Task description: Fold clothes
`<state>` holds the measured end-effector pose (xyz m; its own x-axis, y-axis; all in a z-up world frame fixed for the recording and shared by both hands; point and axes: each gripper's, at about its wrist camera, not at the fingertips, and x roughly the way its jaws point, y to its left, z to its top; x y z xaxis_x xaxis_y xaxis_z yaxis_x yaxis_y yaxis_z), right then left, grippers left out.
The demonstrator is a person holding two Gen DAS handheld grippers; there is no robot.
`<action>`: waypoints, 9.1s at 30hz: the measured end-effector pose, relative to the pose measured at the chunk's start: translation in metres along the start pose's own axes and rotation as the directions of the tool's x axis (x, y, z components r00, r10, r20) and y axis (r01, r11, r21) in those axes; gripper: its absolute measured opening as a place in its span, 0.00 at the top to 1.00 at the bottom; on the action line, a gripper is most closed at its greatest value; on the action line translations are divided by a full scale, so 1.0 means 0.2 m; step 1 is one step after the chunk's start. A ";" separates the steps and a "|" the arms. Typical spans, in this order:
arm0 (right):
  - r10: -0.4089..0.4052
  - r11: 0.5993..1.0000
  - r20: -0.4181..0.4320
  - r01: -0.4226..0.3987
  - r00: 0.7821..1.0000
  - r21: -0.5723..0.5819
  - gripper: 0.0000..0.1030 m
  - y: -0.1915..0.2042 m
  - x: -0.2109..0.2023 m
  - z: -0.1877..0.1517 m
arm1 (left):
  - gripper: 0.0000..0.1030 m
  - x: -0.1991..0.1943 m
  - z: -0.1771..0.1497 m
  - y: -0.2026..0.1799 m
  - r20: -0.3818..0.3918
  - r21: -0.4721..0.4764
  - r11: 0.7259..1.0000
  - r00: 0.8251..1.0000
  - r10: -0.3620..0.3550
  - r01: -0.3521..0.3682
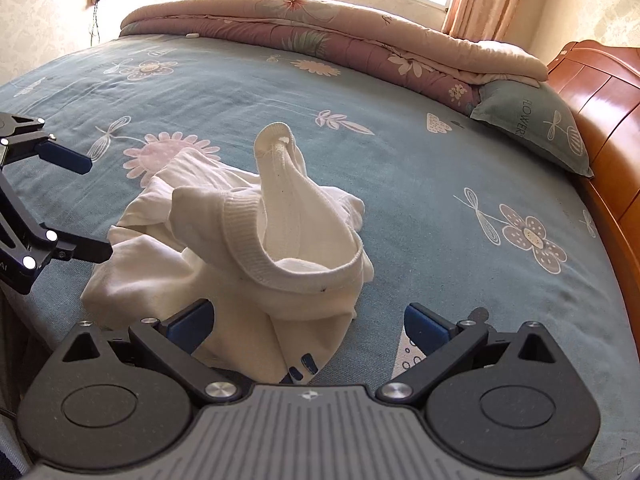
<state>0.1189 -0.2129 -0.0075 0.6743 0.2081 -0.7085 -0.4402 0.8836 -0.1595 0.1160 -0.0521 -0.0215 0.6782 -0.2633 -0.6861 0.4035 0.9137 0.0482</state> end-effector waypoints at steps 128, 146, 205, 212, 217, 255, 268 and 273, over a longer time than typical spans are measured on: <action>-0.043 0.963 0.008 0.040 0.999 0.268 0.00 -0.09 -0.12 -0.14 | 0.01 0.52 0.22 -0.27 0.260 0.534 0.798 0.953 0.159 -0.279; -0.022 0.962 0.002 0.020 1.000 0.271 0.00 -0.05 -0.12 -0.16 | 0.00 0.34 0.35 0.11 0.329 0.215 0.913 0.906 0.267 -0.348; -0.292 0.862 0.021 0.253 0.956 0.438 0.00 -0.75 0.62 0.48 | 0.00 0.19 0.05 1.00 0.116 -0.152 0.777 0.770 0.628 -0.611; -0.456 0.828 0.132 0.365 0.880 0.426 0.00 -0.90 0.44 0.59 | 0.00 0.13 0.32 0.95 0.337 -0.202 0.734 0.658 0.673 -0.648; -0.421 0.821 0.036 0.364 0.906 0.441 0.00 -1.00 0.60 0.57 | 0.00 0.35 0.36 1.04 0.214 -0.180 0.773 0.742 0.635 -0.609; 0.140 0.957 -0.045 -0.124 0.989 0.261 0.00 -0.06 0.48 0.06 | 0.01 0.11 -0.06 0.46 0.012 -0.034 0.977 0.978 0.210 -0.210; -0.334 0.821 -0.087 0.335 0.939 0.462 0.00 -0.60 0.43 -0.06 | 0.01 0.06 -0.08 0.41 0.003 -0.106 0.976 0.981 0.191 -0.190; -0.405 0.713 -0.170 0.427 0.898 0.557 0.00 -0.88 0.33 -0.19 | 0.01 0.09 -0.06 0.36 0.007 -0.095 0.979 0.983 0.183 -0.182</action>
<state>0.2179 -0.3701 -0.0520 0.6834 -0.2425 -0.6886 0.3042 0.9520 -0.0334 0.1499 0.0130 -0.0380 0.7449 -0.0938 -0.6606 0.2132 0.9716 0.1024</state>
